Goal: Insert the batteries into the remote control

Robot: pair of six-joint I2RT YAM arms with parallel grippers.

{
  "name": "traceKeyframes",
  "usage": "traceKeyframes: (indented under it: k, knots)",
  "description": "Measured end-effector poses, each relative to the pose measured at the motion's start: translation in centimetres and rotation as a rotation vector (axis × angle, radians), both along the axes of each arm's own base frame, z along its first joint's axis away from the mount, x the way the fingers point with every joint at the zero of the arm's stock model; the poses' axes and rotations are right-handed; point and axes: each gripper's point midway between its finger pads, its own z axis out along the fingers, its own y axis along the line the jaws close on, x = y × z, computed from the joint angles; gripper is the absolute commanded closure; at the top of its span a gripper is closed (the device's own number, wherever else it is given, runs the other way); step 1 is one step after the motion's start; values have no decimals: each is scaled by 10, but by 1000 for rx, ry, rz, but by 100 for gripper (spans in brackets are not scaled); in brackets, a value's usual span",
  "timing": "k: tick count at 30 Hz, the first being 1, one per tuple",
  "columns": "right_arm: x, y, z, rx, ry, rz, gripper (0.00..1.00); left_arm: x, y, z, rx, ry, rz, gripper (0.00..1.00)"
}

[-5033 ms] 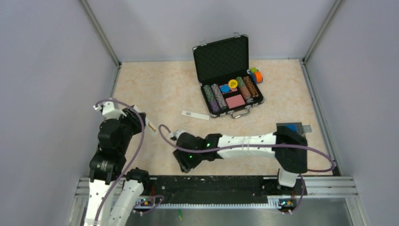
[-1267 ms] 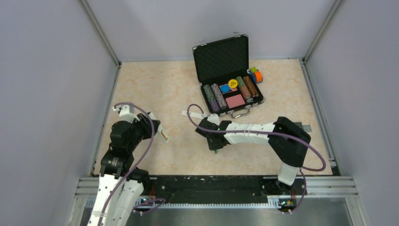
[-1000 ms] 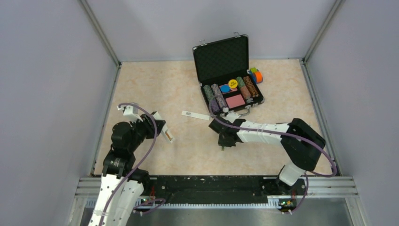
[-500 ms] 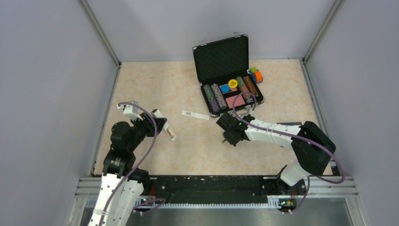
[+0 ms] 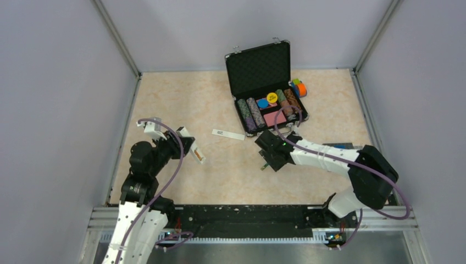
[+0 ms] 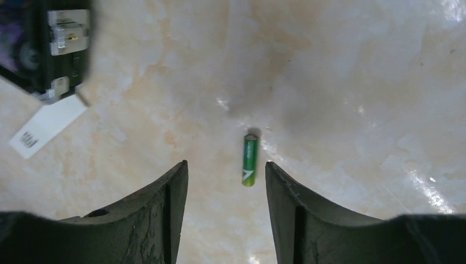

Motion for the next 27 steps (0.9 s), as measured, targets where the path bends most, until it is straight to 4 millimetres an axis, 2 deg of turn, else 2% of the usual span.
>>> traceKeyframes:
  k: [3,6,8,10,15,19,23,27]
  knots:
    - [11,0,26,-13,-90,149,47,3,0,-3,5,14,2,100]
    - [29,-1,60,-58,-230,385,43,5,0,-7,12,28,0,100]
    - [39,-1,77,-132,-315,619,41,5,0,-9,16,32,-1,100]
    - [40,0,82,-221,-347,869,40,6,-1,-9,18,34,-7,100]
    - [32,3,66,-441,-370,1493,39,10,-4,-12,19,45,-24,100]
    - [20,-4,45,-550,-372,1848,39,12,-6,-13,18,50,-32,100]
    - [10,-8,29,-571,-357,2043,39,14,-6,-13,18,47,-31,100]
    - [3,-2,19,-555,-383,2191,39,16,-5,-12,21,41,-21,100]
